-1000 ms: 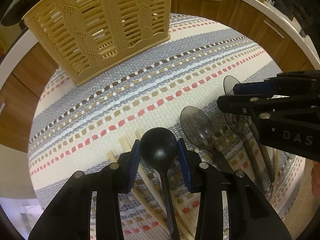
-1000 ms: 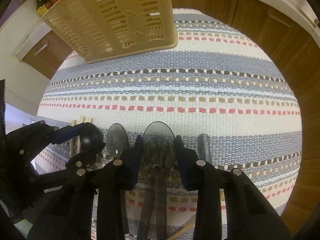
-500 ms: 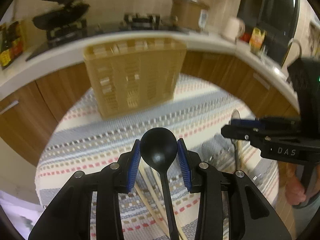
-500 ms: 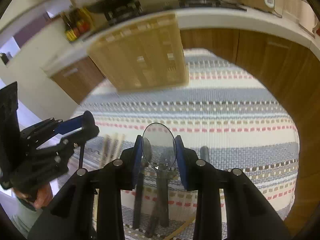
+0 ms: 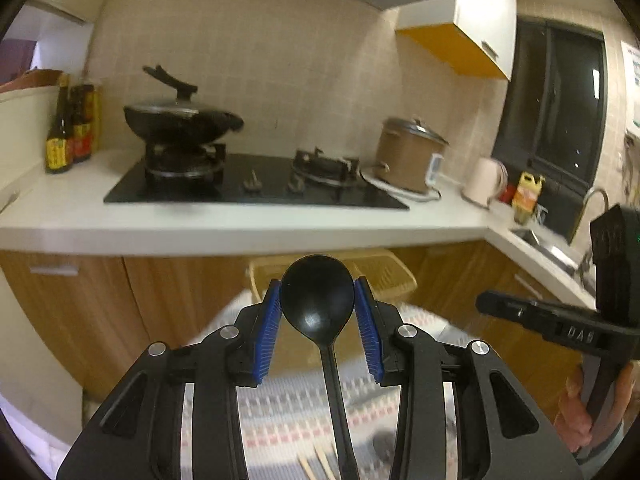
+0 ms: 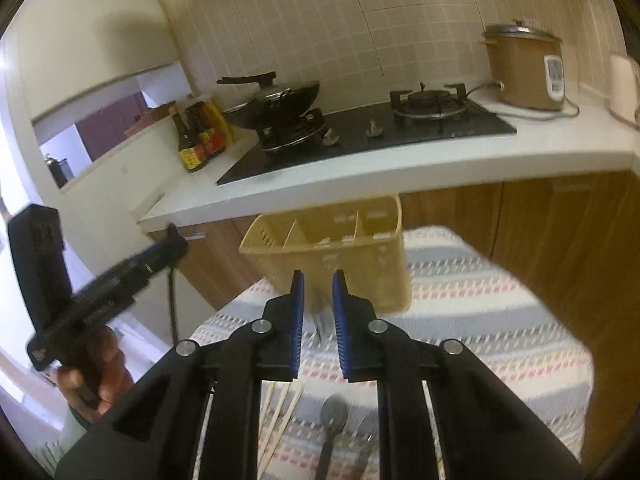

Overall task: Organize utensils
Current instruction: 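Lift the black ladle with the left tool while the right tool carries the clear spoon to the basket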

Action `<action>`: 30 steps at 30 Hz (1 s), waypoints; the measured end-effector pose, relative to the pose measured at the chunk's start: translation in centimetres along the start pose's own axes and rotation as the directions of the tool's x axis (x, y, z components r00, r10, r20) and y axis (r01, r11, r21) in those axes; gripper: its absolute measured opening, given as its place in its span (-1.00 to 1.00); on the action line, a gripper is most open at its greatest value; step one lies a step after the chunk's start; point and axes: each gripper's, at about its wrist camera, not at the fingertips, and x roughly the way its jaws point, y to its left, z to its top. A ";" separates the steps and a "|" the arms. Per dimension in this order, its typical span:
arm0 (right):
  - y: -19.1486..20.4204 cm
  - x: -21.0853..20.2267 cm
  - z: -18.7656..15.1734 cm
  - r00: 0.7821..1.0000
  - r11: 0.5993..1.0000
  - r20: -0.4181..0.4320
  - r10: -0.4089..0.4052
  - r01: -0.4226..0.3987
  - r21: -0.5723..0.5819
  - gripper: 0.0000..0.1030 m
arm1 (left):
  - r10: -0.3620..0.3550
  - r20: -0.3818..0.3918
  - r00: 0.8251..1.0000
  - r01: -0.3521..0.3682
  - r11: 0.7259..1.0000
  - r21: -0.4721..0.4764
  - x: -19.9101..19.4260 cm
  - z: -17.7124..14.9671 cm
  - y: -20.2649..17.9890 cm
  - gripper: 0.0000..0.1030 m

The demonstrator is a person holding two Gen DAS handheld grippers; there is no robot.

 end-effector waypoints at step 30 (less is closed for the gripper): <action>4.8 20.9 -9.7 0.673 0.761 -0.680 -0.290 -0.268 -0.590 -0.18 | -0.002 -0.077 0.997 0.003 1.000 0.019 3.2 -2.4 5.3 -0.32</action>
